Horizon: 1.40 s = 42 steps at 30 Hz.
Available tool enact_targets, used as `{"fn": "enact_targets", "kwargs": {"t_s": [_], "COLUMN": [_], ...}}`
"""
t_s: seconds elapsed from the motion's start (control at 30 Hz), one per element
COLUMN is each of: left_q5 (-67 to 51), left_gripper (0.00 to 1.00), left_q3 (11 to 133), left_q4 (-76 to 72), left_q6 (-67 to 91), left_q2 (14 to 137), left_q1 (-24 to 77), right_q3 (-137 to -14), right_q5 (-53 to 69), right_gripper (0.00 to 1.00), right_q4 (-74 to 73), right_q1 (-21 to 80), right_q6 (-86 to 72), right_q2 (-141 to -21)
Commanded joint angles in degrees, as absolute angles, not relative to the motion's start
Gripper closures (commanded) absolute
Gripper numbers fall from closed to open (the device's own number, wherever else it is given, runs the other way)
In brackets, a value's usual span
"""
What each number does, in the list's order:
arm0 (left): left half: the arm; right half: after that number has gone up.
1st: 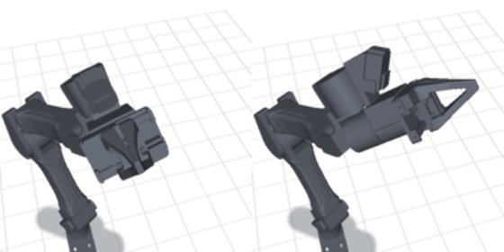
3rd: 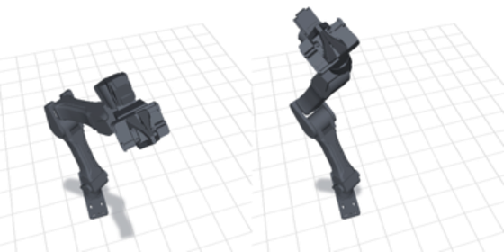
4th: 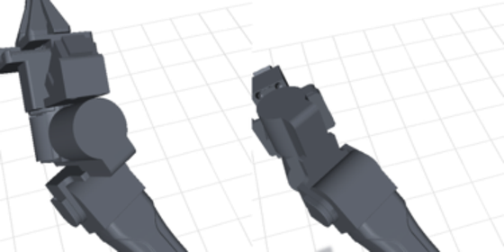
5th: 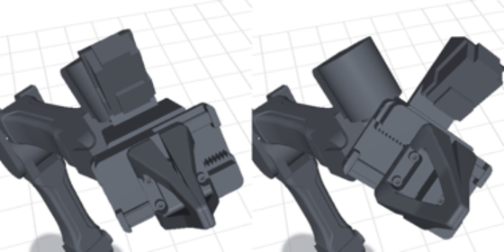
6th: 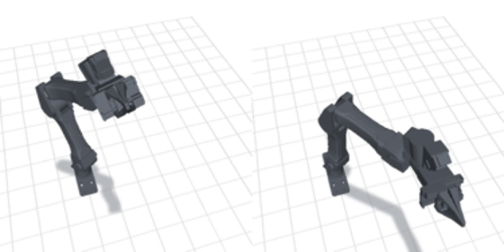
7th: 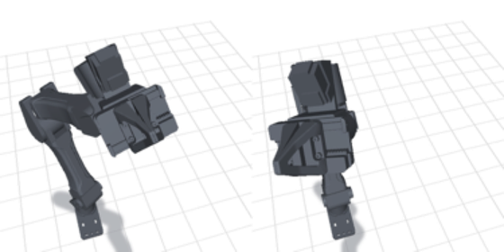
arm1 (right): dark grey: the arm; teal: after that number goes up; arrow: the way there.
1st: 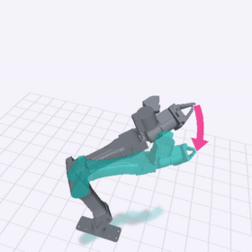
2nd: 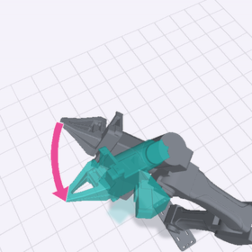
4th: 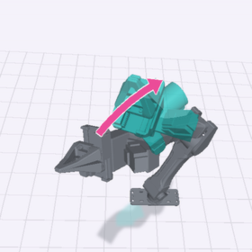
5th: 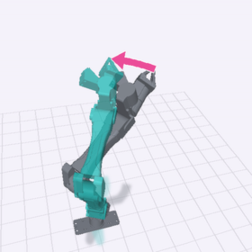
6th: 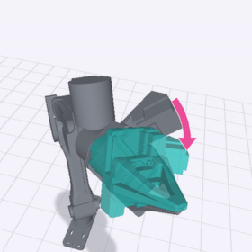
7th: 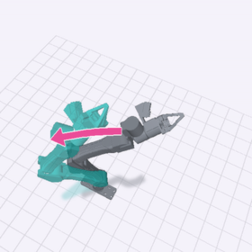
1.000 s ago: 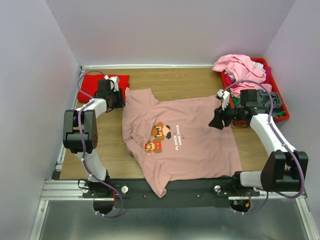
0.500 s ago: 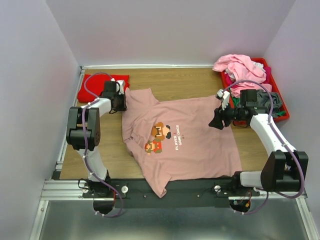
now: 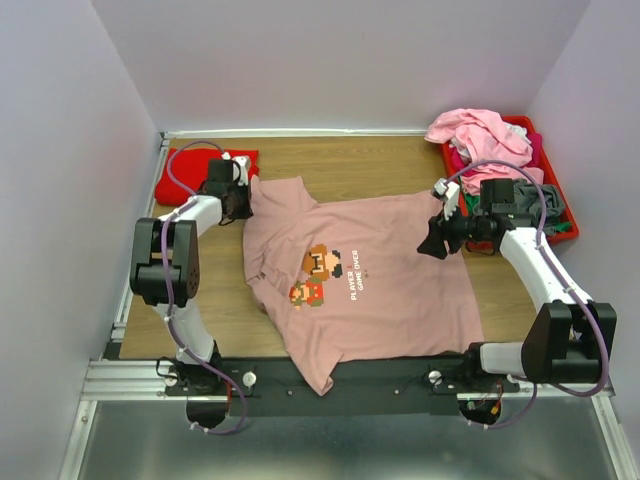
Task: Fold and stack the t-shirts
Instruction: Flatten the tshirt out
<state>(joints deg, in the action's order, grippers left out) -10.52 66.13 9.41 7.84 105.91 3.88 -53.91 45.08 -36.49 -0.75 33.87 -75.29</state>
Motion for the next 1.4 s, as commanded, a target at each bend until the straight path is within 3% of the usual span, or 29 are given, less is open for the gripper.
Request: {"fn": "enact_targets", "kwargs": {"t_s": [0.0,1.27,1.37], "left_q5": [-12.13,-10.38,-8.35], "left_gripper": [1.0,1.0,0.83], "left_q3": [65.57,51.77,52.12], "left_q4": [8.35,14.24,15.55], "left_q6": [7.38,11.34,11.78], "left_q2": [101.78,89.13,86.32], "left_q1": [4.31,4.75,4.83], "right_q3": [-53.0,-53.0,-53.0], "right_q5": [45.44,45.79,45.79], "right_gripper": [0.41,0.41,0.41], "right_q4": [-35.77,-35.95,-35.95], "right_q1": [-1.05,-1.05,-1.05], "right_q6": [33.49,33.57,33.49], "right_q2": [-74.62,-74.97,-75.15]}}
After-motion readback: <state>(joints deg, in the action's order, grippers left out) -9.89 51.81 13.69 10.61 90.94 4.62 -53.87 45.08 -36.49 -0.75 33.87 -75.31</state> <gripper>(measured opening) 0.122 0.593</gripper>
